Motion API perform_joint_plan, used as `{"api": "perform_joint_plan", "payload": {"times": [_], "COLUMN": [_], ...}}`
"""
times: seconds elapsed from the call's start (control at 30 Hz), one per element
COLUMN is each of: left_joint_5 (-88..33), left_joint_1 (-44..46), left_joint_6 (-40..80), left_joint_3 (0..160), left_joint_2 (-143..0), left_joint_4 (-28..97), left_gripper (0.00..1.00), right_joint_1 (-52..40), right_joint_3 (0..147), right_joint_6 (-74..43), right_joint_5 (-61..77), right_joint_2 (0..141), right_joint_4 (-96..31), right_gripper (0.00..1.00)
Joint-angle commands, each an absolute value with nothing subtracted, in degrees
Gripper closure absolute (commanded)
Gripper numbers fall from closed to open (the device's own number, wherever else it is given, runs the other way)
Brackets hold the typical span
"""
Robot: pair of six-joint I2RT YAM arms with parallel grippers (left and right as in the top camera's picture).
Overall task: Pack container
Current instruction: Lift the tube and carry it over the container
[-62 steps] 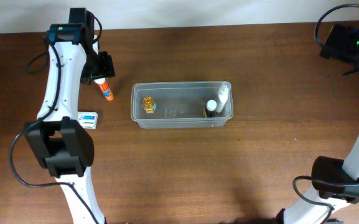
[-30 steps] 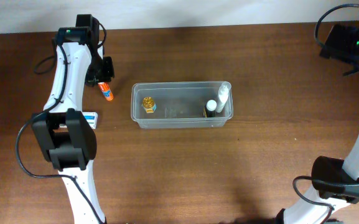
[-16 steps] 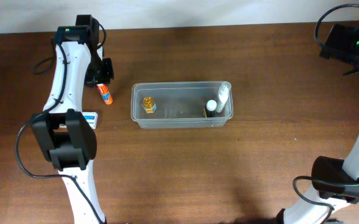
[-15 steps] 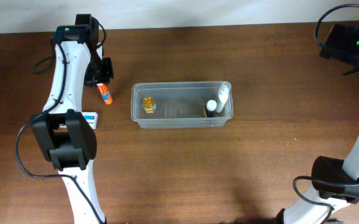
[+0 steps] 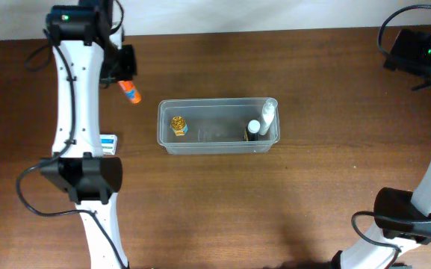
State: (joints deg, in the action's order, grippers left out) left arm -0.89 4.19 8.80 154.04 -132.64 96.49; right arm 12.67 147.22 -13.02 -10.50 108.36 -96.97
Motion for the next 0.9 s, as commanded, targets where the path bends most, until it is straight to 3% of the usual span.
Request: {"api": "perform_joint_plan", "payload": {"times": [0.0, 0.5, 0.87], "left_joint_5": [-2.79, 0.12, 1.45], "left_joint_1": [7.62, 23.40, 25.85], "left_joint_6": [7.33, 5.43, 5.45], "left_joint_3": [155.44, 155.37, 145.99], "left_joint_2": [-130.69, -124.77, -124.77], "left_joint_4": [96.71, 96.71, 96.71], "left_gripper": [0.74, 0.73, 0.73], "right_joint_1": [12.78, 12.78, 12.78], "right_joint_3": [148.14, 148.14, 148.14], "right_joint_6": [-12.64, -12.64, -12.64], "right_joint_5": [-11.20, -11.20, -11.20], "right_joint_2": [107.39, 107.39, 107.39], "right_joint_4": [-97.30, -97.30, -97.30], "right_gripper": [0.02, 0.02, 0.01]}}
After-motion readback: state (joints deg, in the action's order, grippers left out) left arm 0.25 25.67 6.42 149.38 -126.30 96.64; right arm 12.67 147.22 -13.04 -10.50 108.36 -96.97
